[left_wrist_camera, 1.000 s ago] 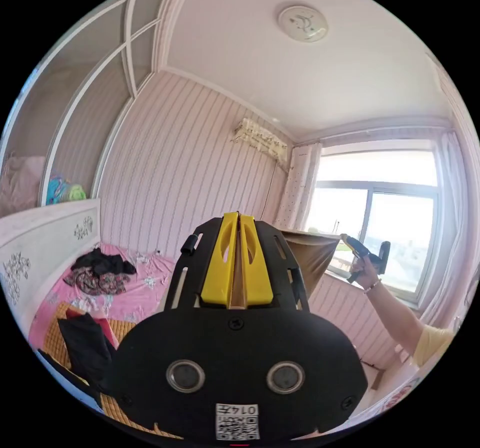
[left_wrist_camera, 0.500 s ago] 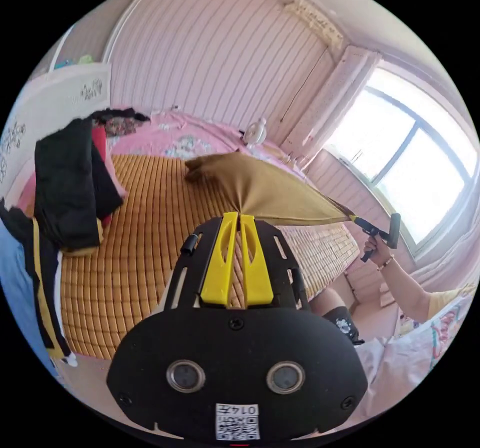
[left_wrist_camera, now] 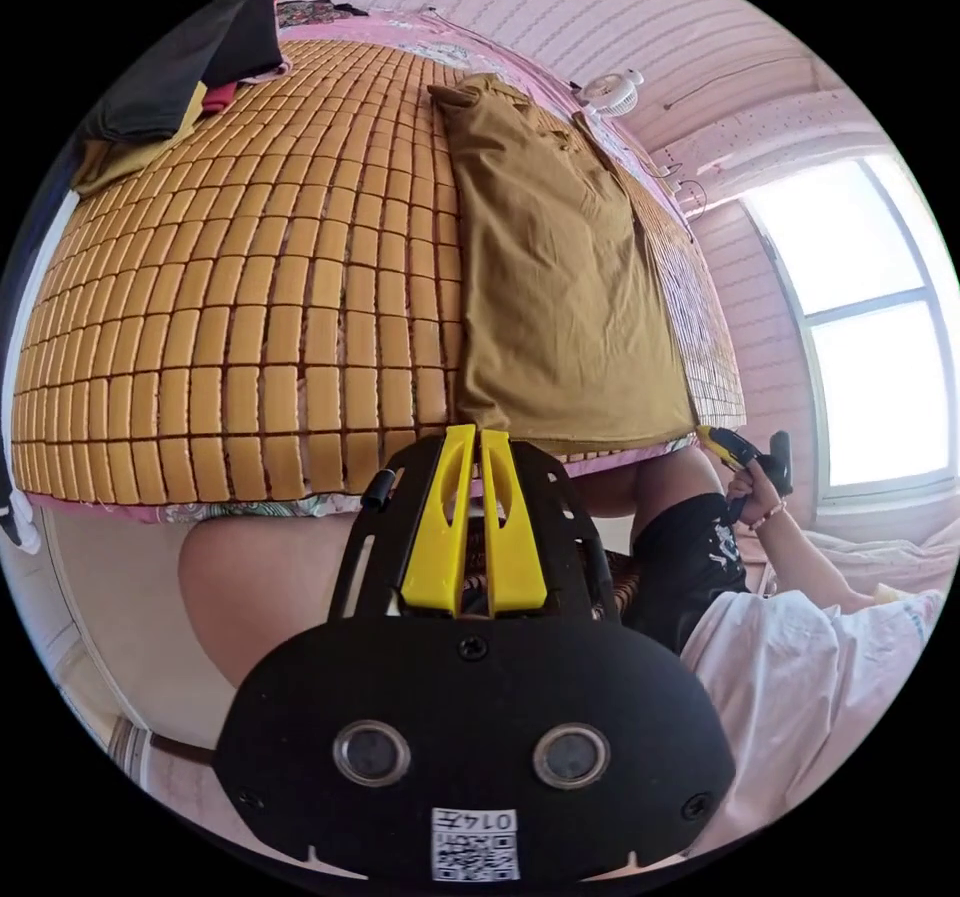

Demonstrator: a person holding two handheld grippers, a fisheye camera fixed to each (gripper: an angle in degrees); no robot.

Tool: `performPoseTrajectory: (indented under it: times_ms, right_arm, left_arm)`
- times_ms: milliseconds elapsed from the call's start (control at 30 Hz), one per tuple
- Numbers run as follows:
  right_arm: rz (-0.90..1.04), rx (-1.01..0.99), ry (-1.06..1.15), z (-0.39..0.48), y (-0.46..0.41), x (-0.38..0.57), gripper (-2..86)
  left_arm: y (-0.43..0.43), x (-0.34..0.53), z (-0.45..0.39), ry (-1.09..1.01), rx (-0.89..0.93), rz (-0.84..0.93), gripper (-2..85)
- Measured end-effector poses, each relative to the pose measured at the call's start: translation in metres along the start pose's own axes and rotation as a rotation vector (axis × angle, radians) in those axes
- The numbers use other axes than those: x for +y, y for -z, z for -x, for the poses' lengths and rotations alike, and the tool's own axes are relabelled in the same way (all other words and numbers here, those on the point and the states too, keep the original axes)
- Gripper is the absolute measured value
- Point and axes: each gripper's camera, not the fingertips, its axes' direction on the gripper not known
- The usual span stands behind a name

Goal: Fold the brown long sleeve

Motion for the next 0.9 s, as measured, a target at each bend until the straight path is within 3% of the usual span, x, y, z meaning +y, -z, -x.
performPoseTrajectory:
  times_ms: [200, 300, 400, 500, 600, 733, 900]
  right_arm:
    - [-0.147, -0.025, -0.187, -0.035, 0.019, -0.006, 4.6]
    - [-0.212, 0.003, -0.116, -0.027, 0.026, -0.01, 7.8]
    - [-0.098, 0.067, 0.034, -0.005, 0.011, -0.029, 9.4]
    - [0.021, 0.14, 0.15, 0.012, -0.008, -0.044, 8.5]
    - [0.007, 0.214, 0.135, 0.011, -0.01, -0.048, 4.4]
    - [0.028, 0.144, 0.081, -0.01, -0.006, -0.053, 0.3]
    - [-0.096, 0.149, 0.028, -0.021, 0.016, -0.041, -0.1]
  left_arm:
    - [-0.002, -0.027, 0.022, 0.111, 0.039, 0.022, -1.0]
    - [-0.001, -0.038, 0.022, 0.086, 0.027, 0.012, -1.0]
    - [-0.005, -0.052, 0.021, 0.073, -0.019, 0.041, -1.0]
    - [-0.014, -0.064, 0.016, 0.039, -0.083, 0.083, -1.0]
    - [-0.02, -0.075, 0.015, 0.025, -0.118, 0.112, -1.0]
    - [-0.024, -0.084, 0.028, 0.071, -0.093, 0.119, -1.0]
    - [-0.027, -0.091, 0.04, 0.105, -0.067, 0.129, -1.0]
